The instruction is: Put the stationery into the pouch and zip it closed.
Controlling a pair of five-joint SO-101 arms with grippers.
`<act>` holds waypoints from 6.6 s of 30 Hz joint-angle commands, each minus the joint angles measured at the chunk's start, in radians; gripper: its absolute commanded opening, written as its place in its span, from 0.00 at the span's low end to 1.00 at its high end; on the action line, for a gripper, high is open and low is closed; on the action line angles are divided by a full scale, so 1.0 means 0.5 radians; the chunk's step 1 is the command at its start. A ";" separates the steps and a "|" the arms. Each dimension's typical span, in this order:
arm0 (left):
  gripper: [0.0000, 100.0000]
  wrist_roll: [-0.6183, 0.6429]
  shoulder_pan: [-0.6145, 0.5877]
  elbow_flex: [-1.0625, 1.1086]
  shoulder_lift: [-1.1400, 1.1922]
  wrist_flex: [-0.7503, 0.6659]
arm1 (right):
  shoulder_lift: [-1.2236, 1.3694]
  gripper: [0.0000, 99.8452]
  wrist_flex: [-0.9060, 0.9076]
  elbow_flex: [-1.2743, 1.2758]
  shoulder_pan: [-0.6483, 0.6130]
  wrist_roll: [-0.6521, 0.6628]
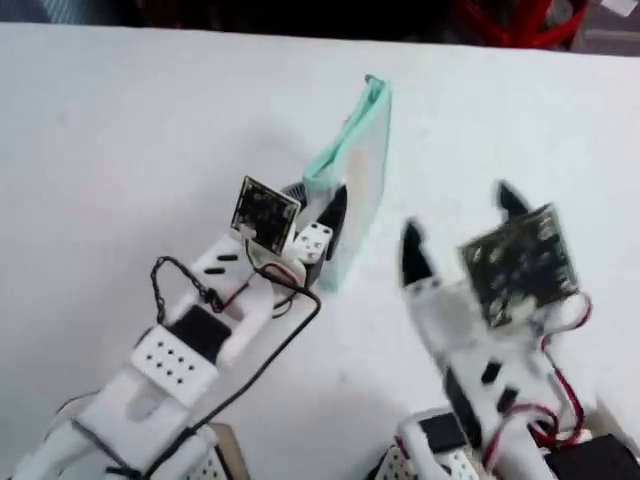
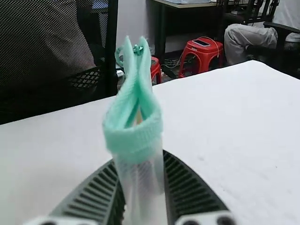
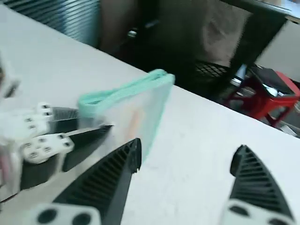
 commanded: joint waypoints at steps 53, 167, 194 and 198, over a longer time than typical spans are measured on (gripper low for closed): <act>0.02 -0.761 0.410 0.172 -0.557 1.323 | 1.748 0.30 0.382 -0.525 0.078 -0.807; 0.02 -0.601 -0.164 -0.058 -0.563 1.200 | 1.112 0.32 0.388 -1.323 -0.020 0.712; 0.02 -1.510 0.192 -0.485 -0.563 2.265 | -1.505 0.25 -0.026 1.755 0.302 2.206; 0.02 -1.513 0.192 -0.436 -0.588 2.280 | -1.425 0.25 0.020 1.761 0.094 2.191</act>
